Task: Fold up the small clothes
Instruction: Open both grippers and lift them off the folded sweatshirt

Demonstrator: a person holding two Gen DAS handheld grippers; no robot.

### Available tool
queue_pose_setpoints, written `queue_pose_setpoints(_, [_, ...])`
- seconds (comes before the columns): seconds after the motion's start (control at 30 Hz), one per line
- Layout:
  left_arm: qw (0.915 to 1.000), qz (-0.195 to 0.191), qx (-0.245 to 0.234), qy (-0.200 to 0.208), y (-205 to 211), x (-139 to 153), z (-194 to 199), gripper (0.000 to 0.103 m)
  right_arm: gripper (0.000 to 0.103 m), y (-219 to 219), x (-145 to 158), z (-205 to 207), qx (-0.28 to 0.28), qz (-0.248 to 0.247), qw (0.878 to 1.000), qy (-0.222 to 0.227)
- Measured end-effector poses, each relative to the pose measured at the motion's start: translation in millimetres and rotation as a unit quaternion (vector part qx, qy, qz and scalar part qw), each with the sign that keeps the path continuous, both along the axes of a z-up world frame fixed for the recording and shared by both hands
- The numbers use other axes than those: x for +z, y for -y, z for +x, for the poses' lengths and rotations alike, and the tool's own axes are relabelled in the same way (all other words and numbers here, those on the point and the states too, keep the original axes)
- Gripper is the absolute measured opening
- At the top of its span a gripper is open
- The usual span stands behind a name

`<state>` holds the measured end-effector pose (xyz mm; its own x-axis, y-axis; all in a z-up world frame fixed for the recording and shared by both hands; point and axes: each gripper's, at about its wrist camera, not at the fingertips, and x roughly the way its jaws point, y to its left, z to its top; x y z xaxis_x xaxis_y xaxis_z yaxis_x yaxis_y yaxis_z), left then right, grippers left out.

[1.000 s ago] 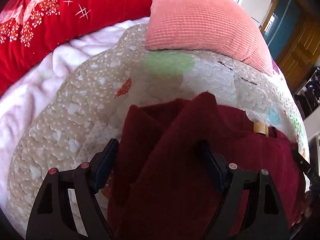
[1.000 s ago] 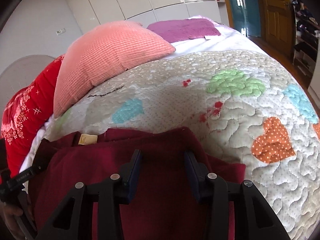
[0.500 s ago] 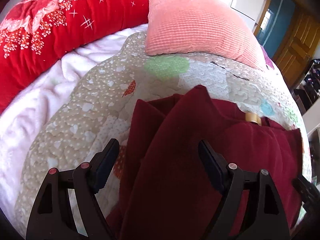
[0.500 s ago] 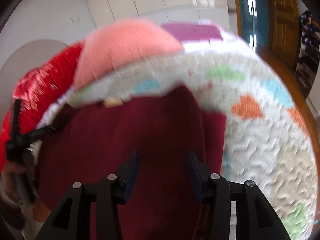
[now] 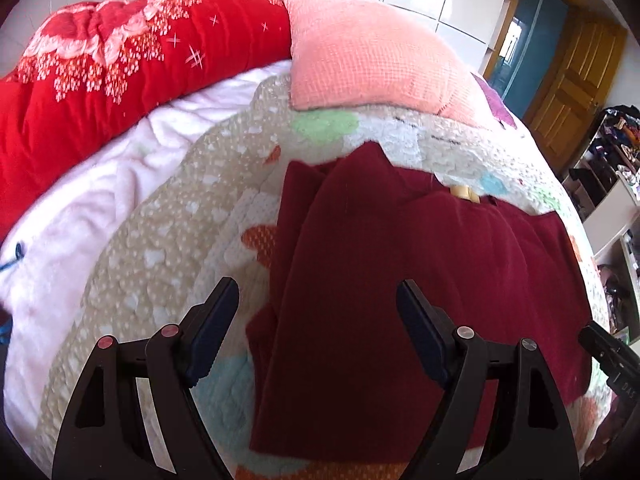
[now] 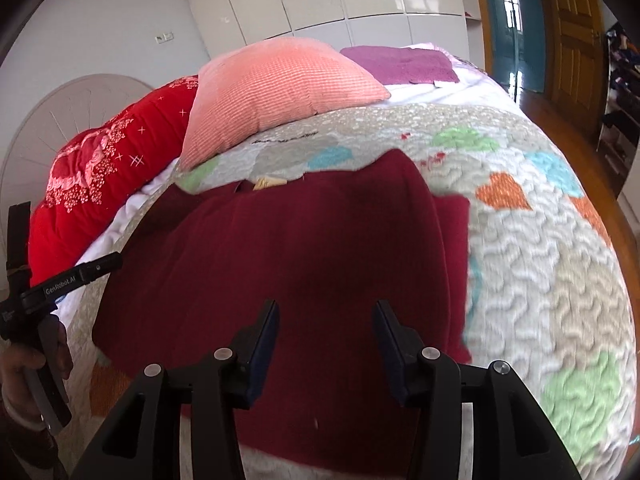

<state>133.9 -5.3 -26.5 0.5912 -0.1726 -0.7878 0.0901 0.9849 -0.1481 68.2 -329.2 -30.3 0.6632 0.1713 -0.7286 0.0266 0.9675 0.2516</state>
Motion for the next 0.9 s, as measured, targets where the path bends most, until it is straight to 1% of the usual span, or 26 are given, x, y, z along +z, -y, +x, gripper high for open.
queue_pose_setpoints(0.1, [1.0000, -0.005, -0.003, -0.008, -1, -6, -13, 0.081, 0.048, 6, -4, -12, -0.017, -0.008, 1.000, -0.006])
queue_pose_setpoints(0.2, [0.9998, -0.009, 0.000, -0.015, -3, -11, -24, 0.081, 0.050, 15, -3, -26, -0.030, -0.003, 1.000, -0.001])
queue_pose_setpoints(0.3, [0.9998, -0.008, 0.005, -0.019, -6, -11, -31, 0.081, 0.050, 22, -6, -37, -0.041, -0.002, 0.999, -0.011])
queue_pose_setpoints(0.4, [0.9998, -0.005, 0.013, -0.015, -8, -8, -39, 0.081, 0.050, 22, -7, -50, -0.038, 0.012, 0.999, -0.011])
queue_pose_setpoints(0.53, [0.9999, 0.001, 0.011, -0.007, -8, -3, -49, 0.081, 0.052, 14, -6, -58, -0.032, 0.006, 0.999, -0.010])
queue_pose_setpoints(0.63, [0.9999, 0.009, 0.007, 0.002, -8, 1, -56, 0.081, 0.056, 12, -6, -60, -0.033, 0.008, 0.999, -0.010])
queue_pose_setpoints(0.77, [0.9999, 0.010, 0.004, 0.001, -8, 2, -62, 0.081, 0.066, 11, -3, -63, -0.036, 0.027, 0.999, -0.008])
queue_pose_setpoints(0.9, [1.0000, 0.003, 0.008, -0.001, -10, 4, -64, 0.081, 0.069, 5, 1, -65, -0.030, 0.020, 0.999, -0.007])
